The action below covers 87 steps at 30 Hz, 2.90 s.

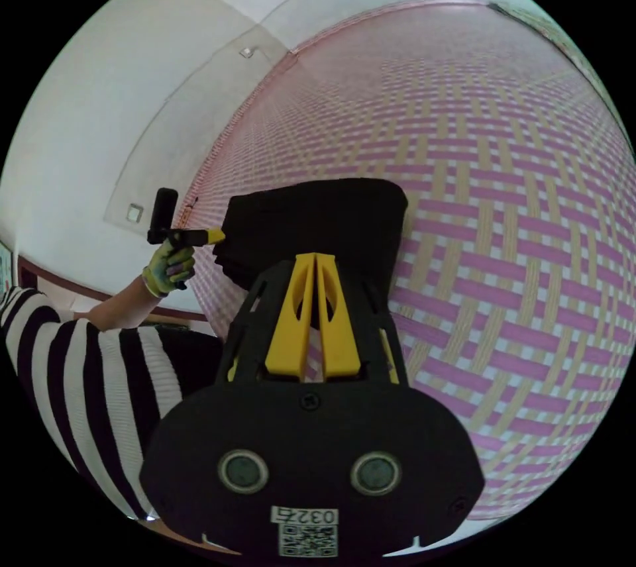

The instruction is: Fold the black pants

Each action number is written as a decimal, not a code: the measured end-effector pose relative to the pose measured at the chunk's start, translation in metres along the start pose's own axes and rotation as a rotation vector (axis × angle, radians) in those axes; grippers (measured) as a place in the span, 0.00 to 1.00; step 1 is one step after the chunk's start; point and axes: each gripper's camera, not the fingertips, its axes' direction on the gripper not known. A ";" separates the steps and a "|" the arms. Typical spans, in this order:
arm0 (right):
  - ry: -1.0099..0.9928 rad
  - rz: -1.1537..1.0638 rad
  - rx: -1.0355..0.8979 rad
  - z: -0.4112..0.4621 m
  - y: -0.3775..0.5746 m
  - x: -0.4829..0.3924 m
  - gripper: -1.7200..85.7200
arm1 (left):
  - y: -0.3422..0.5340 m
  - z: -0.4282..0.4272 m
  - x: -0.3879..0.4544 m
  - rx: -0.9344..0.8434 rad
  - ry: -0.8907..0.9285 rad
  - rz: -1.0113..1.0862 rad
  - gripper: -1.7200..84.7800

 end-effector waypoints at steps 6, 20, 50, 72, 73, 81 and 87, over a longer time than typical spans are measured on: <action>-0.029 -0.040 -0.076 0.011 -0.010 0.026 0.01 | 0.011 -0.007 -0.034 -0.005 -0.138 -0.134 0.01; -0.321 0.275 -0.156 -0.077 -0.048 0.179 0.16 | 0.029 -0.019 -0.050 0.133 0.098 -0.394 0.16; -0.338 0.270 -0.037 -0.167 0.075 0.181 0.11 | -0.052 0.110 0.037 -0.132 0.221 -0.298 0.09; -0.117 0.504 0.327 -0.261 0.273 0.121 0.10 | -0.069 0.255 0.128 -0.518 0.290 0.093 0.09; -0.119 0.504 0.324 -0.260 0.276 0.116 0.10 | -0.066 0.251 0.123 -0.500 0.303 0.090 0.09; -0.084 0.449 0.320 -0.277 0.275 0.102 0.10 | -0.047 0.250 0.107 -0.416 0.377 0.072 0.09; -0.118 0.422 0.345 -0.312 0.287 0.140 0.10 | -0.071 0.294 0.139 -0.412 0.347 0.126 0.09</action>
